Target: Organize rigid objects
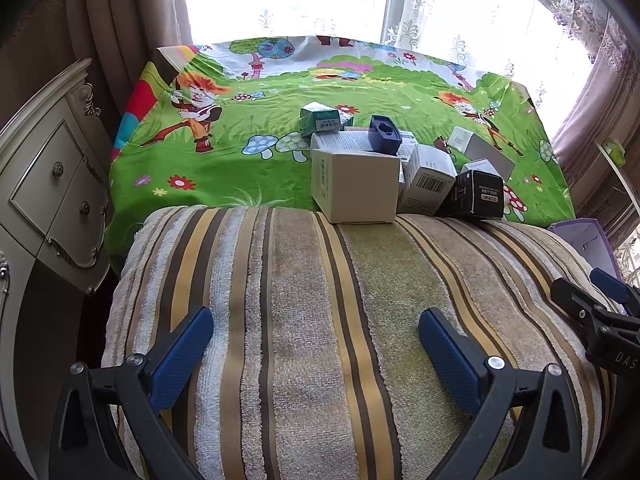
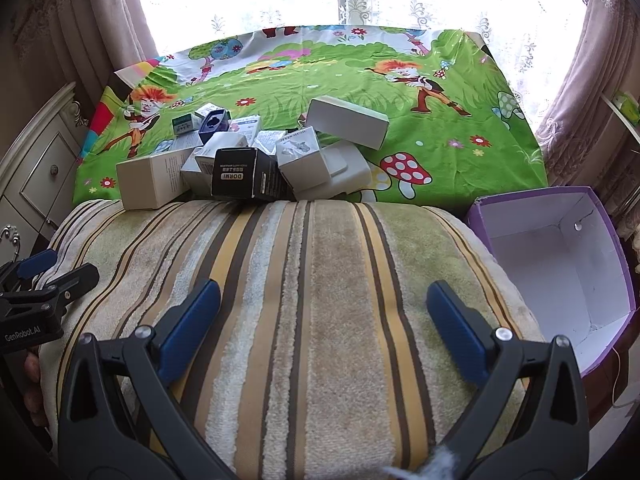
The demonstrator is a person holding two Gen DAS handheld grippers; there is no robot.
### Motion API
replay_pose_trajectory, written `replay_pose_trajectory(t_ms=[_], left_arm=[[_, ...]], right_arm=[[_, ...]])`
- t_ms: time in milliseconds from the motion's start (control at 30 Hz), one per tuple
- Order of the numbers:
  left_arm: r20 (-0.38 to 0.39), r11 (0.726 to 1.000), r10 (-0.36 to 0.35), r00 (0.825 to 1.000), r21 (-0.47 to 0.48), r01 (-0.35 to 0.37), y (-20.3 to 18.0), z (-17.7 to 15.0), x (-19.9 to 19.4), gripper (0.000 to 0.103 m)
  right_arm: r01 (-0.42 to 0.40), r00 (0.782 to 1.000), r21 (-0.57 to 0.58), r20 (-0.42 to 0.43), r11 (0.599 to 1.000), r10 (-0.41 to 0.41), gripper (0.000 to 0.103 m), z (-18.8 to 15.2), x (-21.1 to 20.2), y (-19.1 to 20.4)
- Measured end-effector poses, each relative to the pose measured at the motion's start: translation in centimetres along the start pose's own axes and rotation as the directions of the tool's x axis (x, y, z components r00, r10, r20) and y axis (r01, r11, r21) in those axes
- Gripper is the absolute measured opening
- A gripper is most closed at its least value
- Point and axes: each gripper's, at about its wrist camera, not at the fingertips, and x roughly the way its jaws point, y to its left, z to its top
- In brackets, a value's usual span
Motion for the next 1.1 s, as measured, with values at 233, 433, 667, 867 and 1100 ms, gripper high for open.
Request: replay_pose_trajectory(t_ms=[233, 433, 667, 867, 1100], left_arm=[[-0.001, 1.000, -0.006, 1.000, -0.003, 0.006, 0.1, 0.3, -0.2, 0.103], [0.034, 0.999, -0.019, 0.999, 0.027, 0.018, -0.4, 1.5, -0.9, 0.089], [0.064, 0.996, -0.074, 0.995, 0.054, 0.071, -1.7, 4.1, -0.8, 0.089], [0.045, 0.997, -0.061, 0.997, 0.039, 0.059, -2.2, 5.7, 0.7, 0.089], [0.027, 0.999, -0.046, 0.999, 0.019, 0.046, -1.7, 6.5, 1.9, 0.089]], right_arm=[[0.000, 1.000, 0.001, 0.000, 1.000, 0.000, 0.103, 0.0, 0.0, 0.0], [-0.002, 1.000, 0.001, 0.001, 1.000, 0.002, 0.103, 0.0, -0.1, 0.0], [-0.003, 1.000, 0.002, 0.003, 1.000, 0.003, 0.103, 0.0, -0.1, 0.0], [-0.005, 1.000, 0.004, 0.006, 1.000, 0.005, 0.103, 0.0, -0.1, 0.0], [-0.007, 1.000, 0.002, 0.005, 1.000, 0.007, 0.103, 0.0, -0.1, 0.0]])
